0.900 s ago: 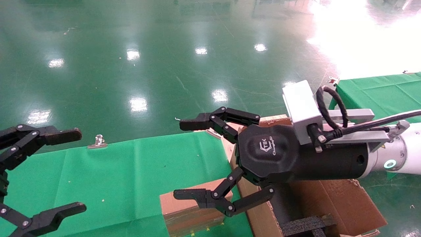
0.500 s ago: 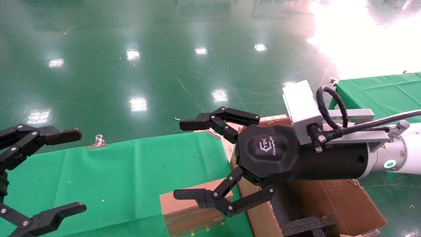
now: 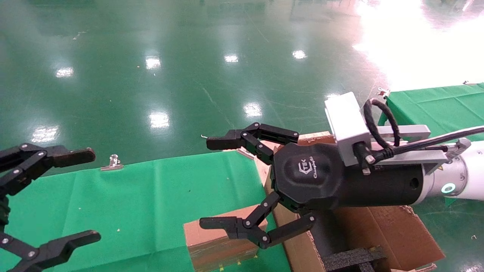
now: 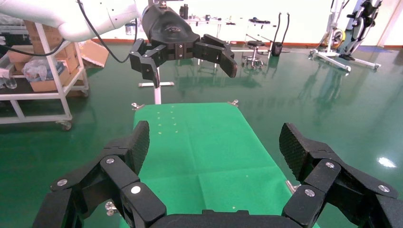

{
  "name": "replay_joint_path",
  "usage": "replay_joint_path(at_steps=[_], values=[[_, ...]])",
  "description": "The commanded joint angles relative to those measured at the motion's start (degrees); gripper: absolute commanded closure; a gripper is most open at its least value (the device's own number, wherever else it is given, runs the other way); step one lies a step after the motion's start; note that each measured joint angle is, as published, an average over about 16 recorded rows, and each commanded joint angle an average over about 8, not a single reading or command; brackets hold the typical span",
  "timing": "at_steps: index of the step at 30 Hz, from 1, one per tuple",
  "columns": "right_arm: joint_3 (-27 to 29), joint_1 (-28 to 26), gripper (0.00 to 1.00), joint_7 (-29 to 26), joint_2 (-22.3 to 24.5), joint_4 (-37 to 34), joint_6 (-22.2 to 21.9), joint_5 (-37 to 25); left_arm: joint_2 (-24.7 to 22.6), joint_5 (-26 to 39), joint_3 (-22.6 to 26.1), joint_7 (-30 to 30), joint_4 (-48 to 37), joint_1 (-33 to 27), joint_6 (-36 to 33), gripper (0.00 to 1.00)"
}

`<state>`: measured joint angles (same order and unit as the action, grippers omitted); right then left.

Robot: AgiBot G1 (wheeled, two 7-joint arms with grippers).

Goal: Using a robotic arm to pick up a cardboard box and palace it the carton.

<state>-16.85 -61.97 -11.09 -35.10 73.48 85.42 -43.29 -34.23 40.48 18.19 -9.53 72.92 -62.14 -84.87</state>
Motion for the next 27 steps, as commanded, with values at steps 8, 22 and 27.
replay_joint_path(at_steps=[8, 22, 27], values=[[-3.55, -2.32, 0.0, -0.84, -1.37, -0.87, -0.29, -7.11, 0.0, -0.01, 0.01, 0.01, -0.02, -0.01, -0.01, 1.0], [-15.44, -13.52, 0.0, -4.04, -8.32, -3.41, 2.01, -31.34, 0.01, -0.02, 0.04, 0.02, -0.02, -0.02, 0.0, 1.0], [-19.4, -17.83, 0.0, -6.15, -11.46, -3.71, 3.39, -38.31, 0.01, -0.03, 0.05, 0.03, -0.02, -0.02, 0.0, 1.0]])
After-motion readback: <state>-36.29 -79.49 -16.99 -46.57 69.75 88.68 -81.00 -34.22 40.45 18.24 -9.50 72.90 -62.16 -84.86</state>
